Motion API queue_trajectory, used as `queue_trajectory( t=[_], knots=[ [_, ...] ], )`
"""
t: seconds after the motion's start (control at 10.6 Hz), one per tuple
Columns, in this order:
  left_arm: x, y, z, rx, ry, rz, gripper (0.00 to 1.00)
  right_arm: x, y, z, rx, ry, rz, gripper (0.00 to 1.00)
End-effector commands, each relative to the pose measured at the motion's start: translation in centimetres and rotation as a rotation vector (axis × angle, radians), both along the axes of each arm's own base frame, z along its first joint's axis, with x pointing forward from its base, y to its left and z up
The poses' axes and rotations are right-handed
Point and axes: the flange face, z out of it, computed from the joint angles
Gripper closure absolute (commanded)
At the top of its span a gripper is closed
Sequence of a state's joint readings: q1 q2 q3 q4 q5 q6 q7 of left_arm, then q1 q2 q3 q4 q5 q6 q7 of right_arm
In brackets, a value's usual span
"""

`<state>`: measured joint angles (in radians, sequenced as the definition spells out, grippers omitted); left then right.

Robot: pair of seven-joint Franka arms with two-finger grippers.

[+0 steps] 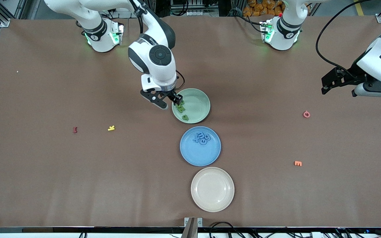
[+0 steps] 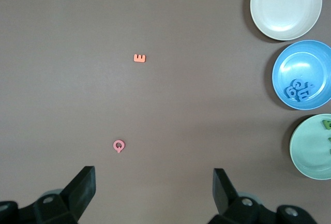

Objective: Sort letters by color into matching plates

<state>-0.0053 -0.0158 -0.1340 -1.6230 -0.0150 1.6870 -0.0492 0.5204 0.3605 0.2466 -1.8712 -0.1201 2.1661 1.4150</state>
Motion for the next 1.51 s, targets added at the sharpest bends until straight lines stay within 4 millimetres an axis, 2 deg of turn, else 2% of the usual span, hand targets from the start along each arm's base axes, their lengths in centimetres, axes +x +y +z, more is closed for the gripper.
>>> queue_trajectory(
  t=[0.0,0.19,0.47,0.57,0.94,1.13,1.32,1.42],
  knots=[
    [0.2,0.1,0.5,-0.015,0.005,-0.009,0.00,0.6,-3.3,5.3,0.050,0.044,0.036,0.20],
    [0.2,0.1,0.4,-0.014,0.006,-0.011,0.00,1.9,-7.2,9.5,0.091,0.063,0.051,0.20],
    [0.3,0.4,0.5,-0.014,0.002,-0.009,0.00,3.2,-12.1,14.0,0.134,0.062,0.100,0.19],
    [0.3,0.4,0.4,-0.014,0.003,-0.009,0.00,3.1,-12.9,15.5,0.148,0.059,0.127,0.19],
    [0.3,0.4,0.3,-0.014,0.005,-0.009,0.00,4.3,-18.8,22.9,0.198,0.076,0.224,0.18],
    [0.3,0.3,0.3,-0.013,0.006,-0.011,0.00,5.2,-21.6,25.6,0.206,0.068,0.295,0.17],
    [0.3,0.2,0.2,-0.014,0.008,-0.012,0.00,6.0,-25.3,27.3,0.210,0.051,0.370,0.17],
    [0.3,0.2,0.2,-0.014,0.008,-0.012,0.00,6.0,-26.4,28.0,0.205,0.046,0.422,0.17]
  ],
)
